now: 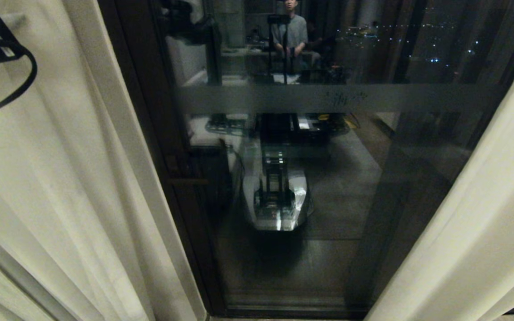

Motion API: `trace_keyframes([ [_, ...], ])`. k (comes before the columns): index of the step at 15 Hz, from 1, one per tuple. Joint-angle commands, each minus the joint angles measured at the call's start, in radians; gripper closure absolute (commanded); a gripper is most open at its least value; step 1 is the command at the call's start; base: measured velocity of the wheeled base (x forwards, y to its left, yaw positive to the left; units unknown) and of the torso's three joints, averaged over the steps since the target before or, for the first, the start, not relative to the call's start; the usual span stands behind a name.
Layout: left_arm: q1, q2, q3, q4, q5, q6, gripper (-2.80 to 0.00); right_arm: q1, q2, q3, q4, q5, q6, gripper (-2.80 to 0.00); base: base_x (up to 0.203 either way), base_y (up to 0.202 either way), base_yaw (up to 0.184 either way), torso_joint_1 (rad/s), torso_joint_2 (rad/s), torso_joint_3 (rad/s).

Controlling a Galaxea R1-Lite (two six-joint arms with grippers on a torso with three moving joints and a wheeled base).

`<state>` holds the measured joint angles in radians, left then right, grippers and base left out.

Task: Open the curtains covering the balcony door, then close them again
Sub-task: Close the inner curtains on both sides

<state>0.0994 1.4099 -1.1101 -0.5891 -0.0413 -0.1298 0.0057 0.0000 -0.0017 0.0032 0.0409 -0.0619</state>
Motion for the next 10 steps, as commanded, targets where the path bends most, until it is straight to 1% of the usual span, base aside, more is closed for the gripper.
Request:
trace_keyframes([
  [1,-0.096,-0.068,0.048,0.003,0.0,-0.001,0.0,0.0,0.002,0.0,0.0,0.001,-0.001,0.0,0.0,0.0,0.0,0.0,0.0,0.0],
  [4,-0.161,-0.09,0.073,0.005,-0.001,-0.001,0.0,0.0,0.002,0.0,0.0,0.001,-0.001,0.0,0.0,0.0,0.0,0.0,0.0,0.0],
  [6,-0.172,-0.089,0.073,0.005,-0.002,-0.001,0.0,0.001,0.002,0.0,0.0,0.001,-0.001,0.0,0.0,0.0,0.0,0.0,0.0,0.0],
  [10,-0.169,-0.086,0.075,0.006,-0.002,-0.002,0.0,0.0,0.002,0.0,0.0,0.001,-0.001,0.0,0.0,0.0,0.0,0.0,0.0,0.0],
])
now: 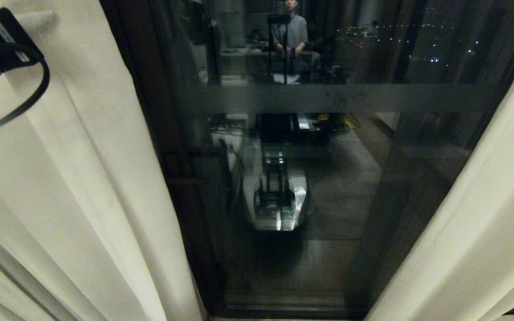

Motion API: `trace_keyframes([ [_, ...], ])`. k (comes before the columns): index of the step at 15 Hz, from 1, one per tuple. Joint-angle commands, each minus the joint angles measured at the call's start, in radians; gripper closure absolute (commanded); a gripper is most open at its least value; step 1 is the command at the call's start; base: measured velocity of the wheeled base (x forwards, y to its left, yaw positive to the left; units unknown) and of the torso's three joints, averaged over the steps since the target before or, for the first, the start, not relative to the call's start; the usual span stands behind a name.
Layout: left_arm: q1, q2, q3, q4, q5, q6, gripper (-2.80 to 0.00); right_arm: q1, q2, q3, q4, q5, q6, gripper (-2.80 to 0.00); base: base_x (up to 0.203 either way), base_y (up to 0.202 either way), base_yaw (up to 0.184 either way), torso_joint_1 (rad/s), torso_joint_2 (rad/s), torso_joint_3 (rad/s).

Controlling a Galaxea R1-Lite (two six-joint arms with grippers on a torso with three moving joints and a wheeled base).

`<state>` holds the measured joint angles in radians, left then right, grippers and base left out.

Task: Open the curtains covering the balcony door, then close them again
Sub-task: Close the inner curtains on both sides

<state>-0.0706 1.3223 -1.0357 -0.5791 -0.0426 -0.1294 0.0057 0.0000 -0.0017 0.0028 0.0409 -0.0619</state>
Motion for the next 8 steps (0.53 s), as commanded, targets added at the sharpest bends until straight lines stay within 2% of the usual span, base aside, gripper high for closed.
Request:
trace_keyframes([
  [1,0.003,0.001,0.002,-0.004,0.0,-0.003,0.0,0.0,0.002,0.0,0.0,0.001,-0.001,0.0,0.0,0.0,0.0,0.0,0.0,0.0],
  [8,-0.001,0.038,-0.001,-0.004,-0.002,-0.002,0.0,0.001,0.002,0.0,0.0,0.001,-0.001,0.0,0.0,0.0,0.0,0.0,0.0,0.0],
])
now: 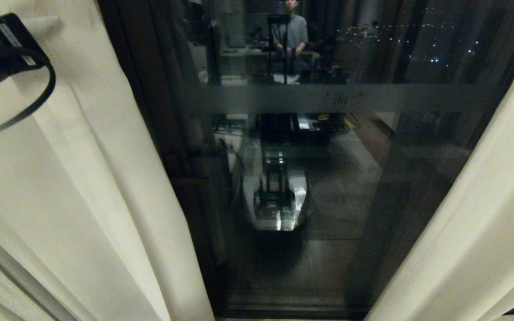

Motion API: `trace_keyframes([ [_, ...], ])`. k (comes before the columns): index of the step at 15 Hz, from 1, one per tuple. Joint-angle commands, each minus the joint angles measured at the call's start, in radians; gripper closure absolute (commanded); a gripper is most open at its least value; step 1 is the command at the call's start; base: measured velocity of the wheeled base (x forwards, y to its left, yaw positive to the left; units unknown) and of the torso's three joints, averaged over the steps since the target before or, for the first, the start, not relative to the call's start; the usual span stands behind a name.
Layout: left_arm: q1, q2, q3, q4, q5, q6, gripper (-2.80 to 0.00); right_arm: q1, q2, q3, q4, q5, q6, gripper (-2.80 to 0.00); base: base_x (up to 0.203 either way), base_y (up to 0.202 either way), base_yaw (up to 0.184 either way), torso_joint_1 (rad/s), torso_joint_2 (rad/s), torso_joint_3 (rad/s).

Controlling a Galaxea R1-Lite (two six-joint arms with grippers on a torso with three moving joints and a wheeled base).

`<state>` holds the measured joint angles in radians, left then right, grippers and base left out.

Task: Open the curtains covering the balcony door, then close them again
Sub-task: Close the inner curtains on both sides

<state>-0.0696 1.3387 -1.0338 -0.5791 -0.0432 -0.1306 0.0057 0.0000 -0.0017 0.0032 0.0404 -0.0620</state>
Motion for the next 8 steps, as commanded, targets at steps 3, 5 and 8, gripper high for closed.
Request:
trace_keyframes([
  [3,-0.001,0.046,-0.008,-0.005,-0.034,0.0,0.0,0.001,0.002,0.0,0.0,0.001,-0.001,0.0,0.0,0.0,0.0,0.0,0.0,0.0],
  [5,-0.001,0.062,-0.011,-0.006,-0.035,0.0,0.0,0.0,0.002,0.0,0.0,0.001,-0.001,0.0,0.0,0.0,0.0,0.0,0.0,0.0],
  [8,-0.001,0.078,-0.014,-0.009,-0.035,0.0,0.0,0.0,0.002,0.0,0.0,0.001,-0.001,0.0,0.0,0.0,0.0,0.0,0.0,0.0],
])
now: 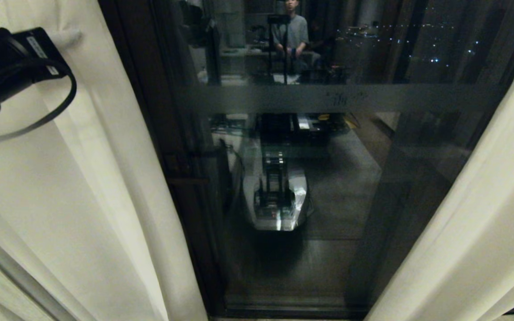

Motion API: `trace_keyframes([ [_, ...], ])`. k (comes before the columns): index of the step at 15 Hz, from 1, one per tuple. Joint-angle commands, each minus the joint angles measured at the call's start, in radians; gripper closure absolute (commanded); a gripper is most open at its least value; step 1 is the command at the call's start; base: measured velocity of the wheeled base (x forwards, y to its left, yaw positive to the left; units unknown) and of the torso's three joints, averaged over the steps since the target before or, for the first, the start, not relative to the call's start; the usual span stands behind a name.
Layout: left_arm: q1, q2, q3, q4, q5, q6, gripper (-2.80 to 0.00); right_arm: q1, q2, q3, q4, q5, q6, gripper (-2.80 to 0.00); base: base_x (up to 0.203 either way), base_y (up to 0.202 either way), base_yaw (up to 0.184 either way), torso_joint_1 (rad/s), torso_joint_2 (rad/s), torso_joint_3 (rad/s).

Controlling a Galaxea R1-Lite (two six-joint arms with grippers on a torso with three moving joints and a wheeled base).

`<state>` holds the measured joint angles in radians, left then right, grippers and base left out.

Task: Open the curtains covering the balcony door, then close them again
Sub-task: Close the inner curtains on both sides

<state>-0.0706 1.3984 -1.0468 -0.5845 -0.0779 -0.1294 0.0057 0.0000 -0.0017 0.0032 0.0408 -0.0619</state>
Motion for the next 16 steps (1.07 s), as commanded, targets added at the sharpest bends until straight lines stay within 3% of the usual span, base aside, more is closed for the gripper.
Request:
trace_keyframes([
  [1,0.0,0.02,-0.001,-0.003,0.0,-0.001,0.0,0.0,0.002,0.0,0.0,0.001,-0.001,0.0,0.0,0.0,0.0,0.0,0.0,0.0],
  [7,0.0,0.017,0.001,-0.003,0.0,-0.001,0.0,0.0,0.002,0.0,0.0,0.001,-0.001,0.0,-0.001,-0.02,0.0,0.001,0.0,0.001],
  [16,-0.008,-0.006,0.01,-0.002,0.0,-0.001,0.0,0.0,0.002,0.0,0.0,0.001,-0.001,0.0,0.0,-0.183,0.001,0.002,0.0,0.004],
])
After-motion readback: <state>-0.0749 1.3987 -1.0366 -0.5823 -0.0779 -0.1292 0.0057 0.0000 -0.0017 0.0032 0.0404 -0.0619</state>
